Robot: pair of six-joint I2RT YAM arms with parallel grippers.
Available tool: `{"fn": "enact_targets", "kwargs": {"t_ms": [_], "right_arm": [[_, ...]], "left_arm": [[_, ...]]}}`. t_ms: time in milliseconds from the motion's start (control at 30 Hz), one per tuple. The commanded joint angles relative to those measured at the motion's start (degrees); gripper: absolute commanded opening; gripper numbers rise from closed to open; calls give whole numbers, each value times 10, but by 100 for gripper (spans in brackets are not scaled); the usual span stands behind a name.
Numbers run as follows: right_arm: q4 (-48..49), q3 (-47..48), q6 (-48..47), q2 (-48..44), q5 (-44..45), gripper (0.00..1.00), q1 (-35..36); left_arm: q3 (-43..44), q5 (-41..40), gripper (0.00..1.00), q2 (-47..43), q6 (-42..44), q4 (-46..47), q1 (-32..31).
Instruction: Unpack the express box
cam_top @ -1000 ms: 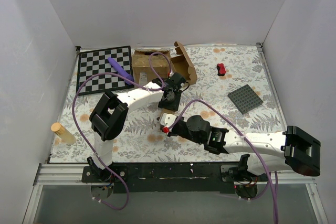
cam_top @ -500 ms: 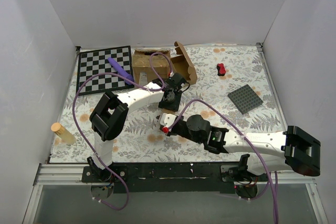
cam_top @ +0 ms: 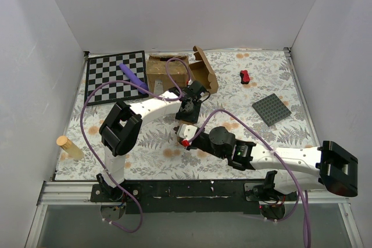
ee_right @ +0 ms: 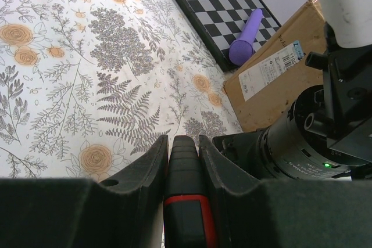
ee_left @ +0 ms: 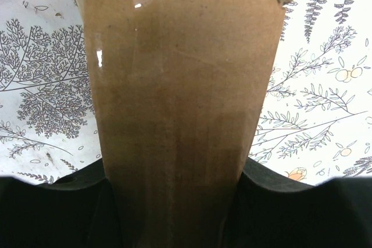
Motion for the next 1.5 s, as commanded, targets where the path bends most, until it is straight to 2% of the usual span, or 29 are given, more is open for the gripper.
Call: {"fn": "enact_targets", "kwargs": {"t_ms": [0, 533, 1000, 1467], "right_arm": [[16, 4, 1, -20, 2, 1, 4], [-16, -11, 11, -30, -3, 1, 4], [7, 4, 23, -30, -26, 1, 4], [5, -4, 16, -18, -5, 1, 4]], "left_arm": [[-10, 6, 24, 4, 2, -19, -10], [-11, 7, 24, 6, 1, -18, -13], [-11, 7, 24, 7, 1, -18, -15], [-8, 10, 24, 9, 0, -18, -18]]}}
